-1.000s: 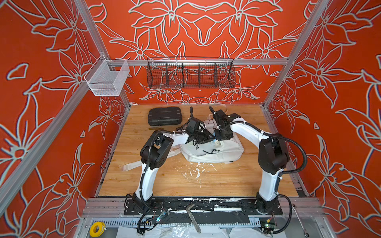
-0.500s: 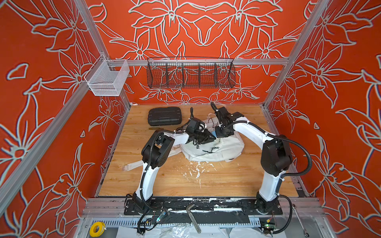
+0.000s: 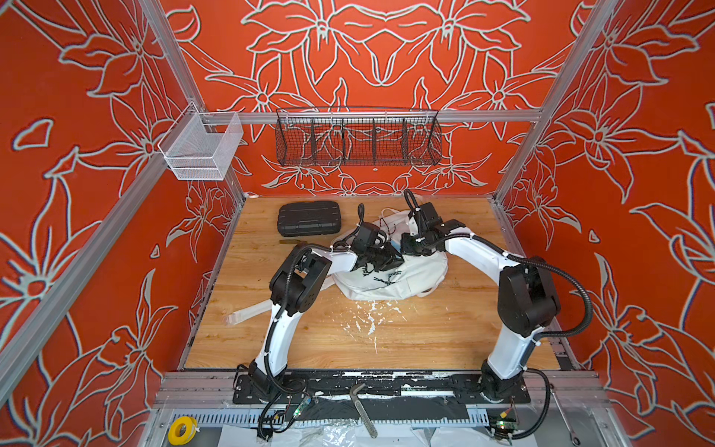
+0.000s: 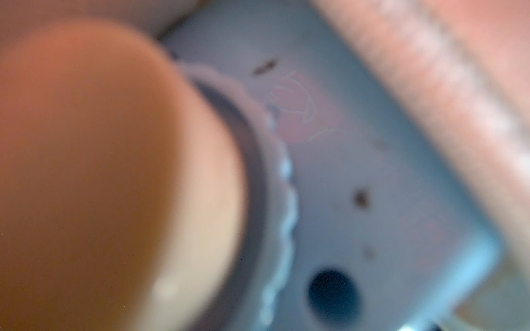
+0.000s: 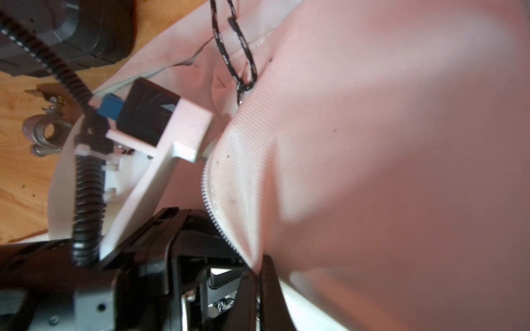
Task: Pack books, pencil case, and school supplies into a backpack
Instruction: Place the pencil sharpener in the student bag.
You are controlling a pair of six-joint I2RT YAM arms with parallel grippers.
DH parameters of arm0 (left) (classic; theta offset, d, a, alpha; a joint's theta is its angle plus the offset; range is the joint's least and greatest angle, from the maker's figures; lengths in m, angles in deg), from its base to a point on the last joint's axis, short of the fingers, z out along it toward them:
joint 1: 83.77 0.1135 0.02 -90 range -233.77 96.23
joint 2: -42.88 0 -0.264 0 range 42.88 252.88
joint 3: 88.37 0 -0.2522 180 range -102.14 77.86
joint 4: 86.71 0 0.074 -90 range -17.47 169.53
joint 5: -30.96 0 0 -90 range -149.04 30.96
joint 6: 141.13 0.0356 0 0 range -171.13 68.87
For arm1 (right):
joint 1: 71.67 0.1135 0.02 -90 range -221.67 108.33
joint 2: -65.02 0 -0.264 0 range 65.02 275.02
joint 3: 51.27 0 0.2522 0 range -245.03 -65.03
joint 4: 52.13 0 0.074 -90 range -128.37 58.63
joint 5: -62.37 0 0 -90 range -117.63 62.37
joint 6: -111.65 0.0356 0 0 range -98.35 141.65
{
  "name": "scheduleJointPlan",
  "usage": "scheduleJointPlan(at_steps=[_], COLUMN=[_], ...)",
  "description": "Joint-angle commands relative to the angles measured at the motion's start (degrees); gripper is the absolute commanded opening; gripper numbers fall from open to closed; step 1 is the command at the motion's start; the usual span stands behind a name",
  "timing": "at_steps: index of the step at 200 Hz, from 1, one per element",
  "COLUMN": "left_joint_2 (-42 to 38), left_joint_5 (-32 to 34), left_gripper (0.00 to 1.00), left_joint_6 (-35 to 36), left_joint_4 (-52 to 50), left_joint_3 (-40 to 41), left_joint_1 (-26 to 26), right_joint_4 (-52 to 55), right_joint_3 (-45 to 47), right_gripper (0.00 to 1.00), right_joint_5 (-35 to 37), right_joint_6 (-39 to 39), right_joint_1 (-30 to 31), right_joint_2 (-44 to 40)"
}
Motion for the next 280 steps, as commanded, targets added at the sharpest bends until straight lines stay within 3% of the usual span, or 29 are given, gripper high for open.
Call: scheduleJointPlan(at_steps=[1, 8, 25, 66, 82, 104, 128, 153, 186, 206, 233, 238, 280], left_joint_2=[-2.4, -3.2, -6.3, -18.0, -20.7, -21.9, -21.4, -17.7, -10.4, -7.7, -16.0, -17.8, -21.9], left_joint_5=[0.4, 1.1, 3.0, 10.7, 13.8, 12.0, 15.3, 20.8, 17.4, 20.4, 20.2, 21.0, 25.7], left_gripper=[0.26, 0.29, 0.54, 0.78, 0.8, 0.8, 0.8, 0.82, 0.87, 0.86, 0.89, 1.0, 0.97], left_joint_6=[9.3, 12.3, 16.8, 21.0, 21.3, 20.4, 24.8, 27.1, 26.2, 27.7, 28.7, 28.9, 34.2], left_joint_4=[-6.5, -12.1, -20.7, -28.3, -32.1, -33.5, -41.5, -50.6, -47.7, -51.9, -52.2, -52.5, -61.2], left_joint_3=[-5.2, -6.0, -4.4, 4.0, 4.2, 5.5, 3.0, -1.6, -4.1, -7.3, -4.3, -3.9, -1.6], left_joint_1=[-1.1, -1.1, -1.3, -0.5, 0.9, 4.7, 6.0, 6.4, 7.8, 8.8, 12.0, 12.4, 15.4], right_joint_4=[-3.8, -4.8, -3.7, 2.4, 1.2, 0.3, -1.1, -2.8, -4.0, -4.7, -5.1, -5.5, -6.6], right_joint_3=[3.5, 3.7, 2.1, -1.9, -1.0, -0.6, -0.2, 0.1, 0.7, 2.1, 3.9, 4.3, 4.6], right_gripper=[0.0, 0.0, 0.0, 0.0, 0.0, 0.0, 0.0, 0.0, 0.0, 0.0, 0.0, 0.0, 0.0], right_joint_5=[-10.9, -11.4, -10.9, -8.1, -8.9, -10.3, -12.2, -13.4, -14.2, -13.8, -13.1, -13.4, -13.4], right_joint_6=[4.4, 5.0, 4.5, 3.3, 4.3, 5.2, 6.1, 6.9, 7.3, 7.5, 7.5, 7.6, 7.6], right_joint_1=[0.6, 0.3, 0.0, -0.7, -1.0, -1.0, -1.0, -1.0, -0.7, -0.7, -0.6, -0.6, 0.0], right_joint_2=[-2.0, -2.3, -1.5, 1.5, 1.2, 1.2, 1.5, 1.8, 2.5, 2.4, 2.6, 2.7, 3.5])
